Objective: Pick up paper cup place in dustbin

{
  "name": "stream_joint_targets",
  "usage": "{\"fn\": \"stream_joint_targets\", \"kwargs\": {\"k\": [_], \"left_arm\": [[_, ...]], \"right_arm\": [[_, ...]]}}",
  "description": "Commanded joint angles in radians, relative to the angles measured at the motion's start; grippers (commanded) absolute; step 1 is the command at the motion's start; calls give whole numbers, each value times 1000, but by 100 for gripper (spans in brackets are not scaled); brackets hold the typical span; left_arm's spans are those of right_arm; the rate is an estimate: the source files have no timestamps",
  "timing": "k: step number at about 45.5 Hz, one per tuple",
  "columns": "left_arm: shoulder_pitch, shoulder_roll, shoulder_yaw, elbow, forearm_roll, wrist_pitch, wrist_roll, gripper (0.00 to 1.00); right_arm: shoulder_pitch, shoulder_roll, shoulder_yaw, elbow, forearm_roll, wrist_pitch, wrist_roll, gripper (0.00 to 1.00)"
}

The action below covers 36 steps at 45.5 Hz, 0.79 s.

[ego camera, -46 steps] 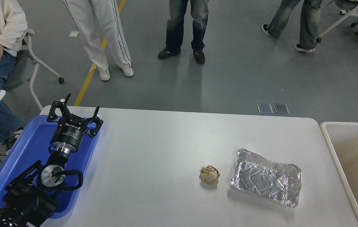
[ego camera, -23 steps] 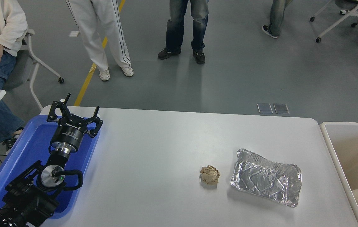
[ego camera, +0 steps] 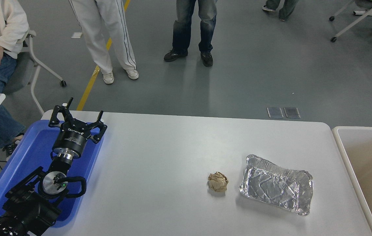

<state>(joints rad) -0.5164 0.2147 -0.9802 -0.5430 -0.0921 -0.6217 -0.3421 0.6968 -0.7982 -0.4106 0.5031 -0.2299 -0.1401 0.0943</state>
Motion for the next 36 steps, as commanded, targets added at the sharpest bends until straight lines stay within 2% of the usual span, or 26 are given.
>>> {"fn": "stream_joint_targets", "kwargs": {"k": [1,7,14,19,28,36], "left_arm": [[-1,0,0,0,0,0,0,100],[-1,0,0,0,0,0,0,100],[-1,0,0,0,0,-1,0,100],[-1,0,0,0,0,-1,0,100],[-1,0,0,0,0,0,0,100],[-1,0,0,0,0,0,0,100]], "right_arm": [[107,-137,-14,251,-77,8,1,100],[207,-197,-96,402,-164,8,1,100],[331,-219,-240,515,-174,11,1,100],[476,-220,-399,603,-172,83,-1,100],[768,-179,-663,658,-172,345,-1,100],[984,-59,-833,658,-172,674,-1,100]]}}
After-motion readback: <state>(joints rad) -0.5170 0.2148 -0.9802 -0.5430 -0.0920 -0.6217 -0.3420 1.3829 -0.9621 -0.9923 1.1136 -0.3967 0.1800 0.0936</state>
